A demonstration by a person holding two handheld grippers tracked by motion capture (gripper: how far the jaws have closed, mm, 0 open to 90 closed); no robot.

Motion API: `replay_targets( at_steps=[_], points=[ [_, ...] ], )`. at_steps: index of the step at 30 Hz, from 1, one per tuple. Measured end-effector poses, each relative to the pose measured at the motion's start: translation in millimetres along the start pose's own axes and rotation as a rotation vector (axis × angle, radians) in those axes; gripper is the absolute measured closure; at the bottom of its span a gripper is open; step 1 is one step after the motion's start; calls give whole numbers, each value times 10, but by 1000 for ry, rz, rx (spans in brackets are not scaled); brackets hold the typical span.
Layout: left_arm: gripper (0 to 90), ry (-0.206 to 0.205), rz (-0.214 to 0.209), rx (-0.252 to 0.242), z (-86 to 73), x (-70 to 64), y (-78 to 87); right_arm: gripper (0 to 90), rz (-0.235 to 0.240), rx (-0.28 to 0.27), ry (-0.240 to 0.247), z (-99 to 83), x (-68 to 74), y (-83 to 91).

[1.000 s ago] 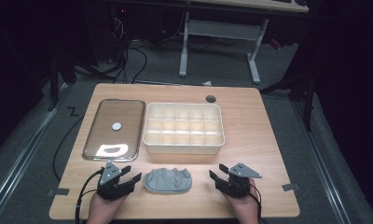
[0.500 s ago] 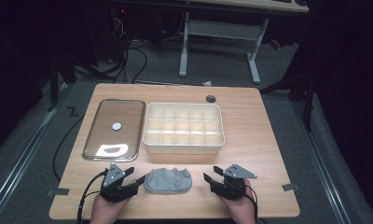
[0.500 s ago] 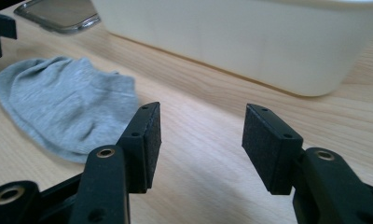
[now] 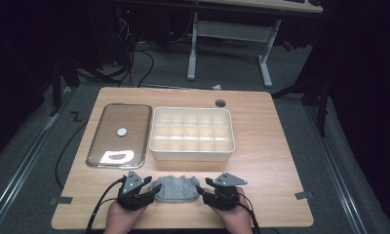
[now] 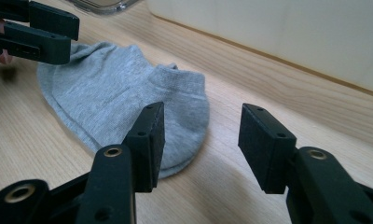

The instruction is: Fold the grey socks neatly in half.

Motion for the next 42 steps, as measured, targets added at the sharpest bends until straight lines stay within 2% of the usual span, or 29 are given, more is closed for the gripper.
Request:
replay_targets(
  at_steps=[5,10,14,19,21,26,29,31,34,37,40,41,42],
  points=[
    [568,3,20,5,9,-28,-29,555,-5,38,4,-12,54,-85],
    [580,-13,37,4,21,-60,-61,550,-12,31,3,2,69,-99],
    [615,-23,42,17,26,-86,-105,539,3,26,-4,26,91,-123],
    [649,-54,58,35,21,-105,-123,516,-3,66,20,-6,138,-196],
    [698,-68,67,44,14,-101,-120,520,-6,82,31,-23,146,-223],
    [811,-116,80,76,-36,-88,-70,576,-18,89,55,-33,158,-204],
    [819,-131,84,79,-71,-62,-2,599,-15,84,59,-41,155,-196],
    [816,-139,84,84,-86,-46,37,659,-6,89,54,-41,163,-187],
    [808,-143,86,84,-92,-47,52,697,10,94,50,-39,166,-183],
    [774,-136,86,88,-86,-55,47,770,34,102,25,-41,157,-170],
    [774,-140,83,87,-79,-83,28,787,46,102,-2,-42,142,-157],
    [774,-146,82,86,-74,-106,10,794,51,101,-28,-39,99,-132],
    [774,-152,80,87,-64,-131,-13,794,51,101,-28,-39,99,-132]
  ],
)
Point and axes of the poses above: each handheld gripper's, and its own axes: y roughly backward along the jaws, z roughly out of its top, x roughly to its left, the point moved 1 cm from there along -y, roughly forward along the jaws, and after that the axes turned 8 degrees about -x, right-handed, at the moved point
